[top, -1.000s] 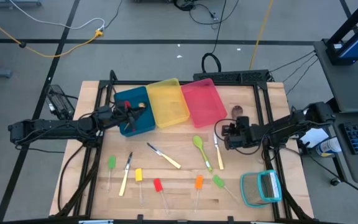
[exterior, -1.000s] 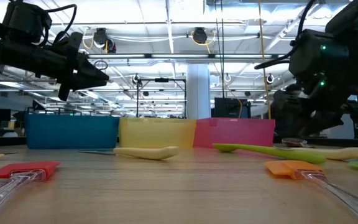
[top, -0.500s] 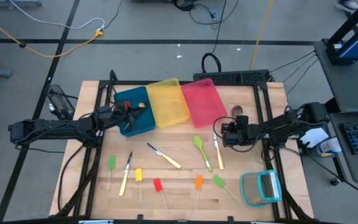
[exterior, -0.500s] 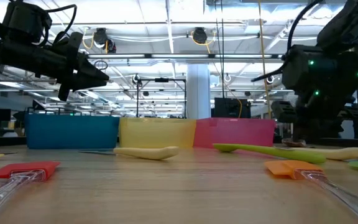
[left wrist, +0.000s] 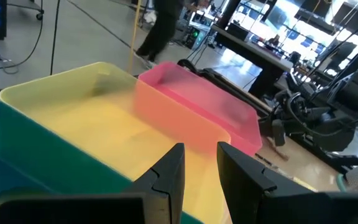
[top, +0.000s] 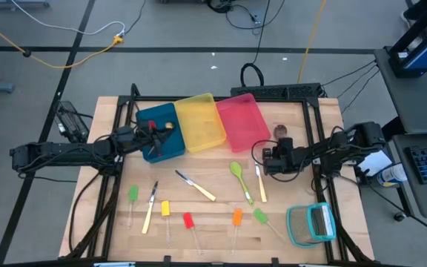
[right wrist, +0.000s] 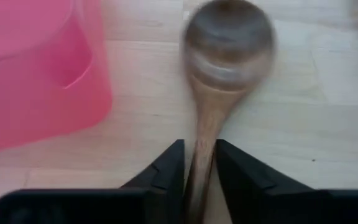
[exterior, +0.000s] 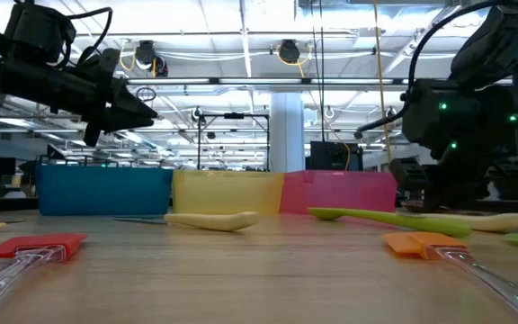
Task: Pick & Place Kitchen Items
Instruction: Put the brown serving spoon into the blue bin
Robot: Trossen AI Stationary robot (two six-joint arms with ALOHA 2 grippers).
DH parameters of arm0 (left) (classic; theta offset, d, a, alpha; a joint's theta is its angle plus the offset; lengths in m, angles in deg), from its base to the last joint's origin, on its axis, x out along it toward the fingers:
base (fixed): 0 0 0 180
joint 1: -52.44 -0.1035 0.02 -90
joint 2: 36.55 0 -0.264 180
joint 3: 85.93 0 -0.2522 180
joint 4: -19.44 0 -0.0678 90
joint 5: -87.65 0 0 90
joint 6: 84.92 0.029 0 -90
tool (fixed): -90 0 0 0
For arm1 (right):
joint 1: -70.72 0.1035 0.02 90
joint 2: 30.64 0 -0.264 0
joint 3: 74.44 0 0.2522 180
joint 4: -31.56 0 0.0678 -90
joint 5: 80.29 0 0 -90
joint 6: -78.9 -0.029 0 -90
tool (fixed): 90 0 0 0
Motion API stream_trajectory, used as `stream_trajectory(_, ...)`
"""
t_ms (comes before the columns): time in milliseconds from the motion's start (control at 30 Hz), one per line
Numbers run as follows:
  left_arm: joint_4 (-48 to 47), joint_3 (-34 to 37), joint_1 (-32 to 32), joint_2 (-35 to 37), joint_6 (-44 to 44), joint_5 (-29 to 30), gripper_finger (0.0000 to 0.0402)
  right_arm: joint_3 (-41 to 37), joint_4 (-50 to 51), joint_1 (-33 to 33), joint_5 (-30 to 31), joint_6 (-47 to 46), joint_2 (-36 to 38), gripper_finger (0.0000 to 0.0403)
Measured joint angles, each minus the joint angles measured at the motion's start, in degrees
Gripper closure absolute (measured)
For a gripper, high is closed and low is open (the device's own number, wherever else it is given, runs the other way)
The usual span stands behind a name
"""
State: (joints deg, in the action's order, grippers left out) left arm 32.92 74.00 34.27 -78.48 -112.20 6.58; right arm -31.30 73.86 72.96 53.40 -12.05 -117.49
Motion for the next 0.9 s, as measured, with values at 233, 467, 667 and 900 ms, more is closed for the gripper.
stream_trajectory(233, -1.88, 0.00, 0.00, -0.04, -0.06, -0.02, 0.0305, -0.02, 4.45, 0.00, -0.94, -0.19, 0.00, 0.0374)
stream_trajectory(467, -1.77, 0.00, 0.00, -0.04, -1.71, -0.08, 0.0305, -0.42, 17.84, 0.76, -3.32, -5.81, 4.26, 0.0371)
stream_trajectory(667, -1.72, 0.00, 0.57, -0.04, -2.81, -0.04, 0.0305, -0.31, 22.26, 3.65, -0.48, -6.60, 13.07, 0.0372)
stream_trajectory(900, -0.46, 0.00, 5.56, -0.04, -2.99, -0.09, 0.0305, -0.24, 10.18, 9.81, 14.73, 4.46, 21.14, 0.0370)
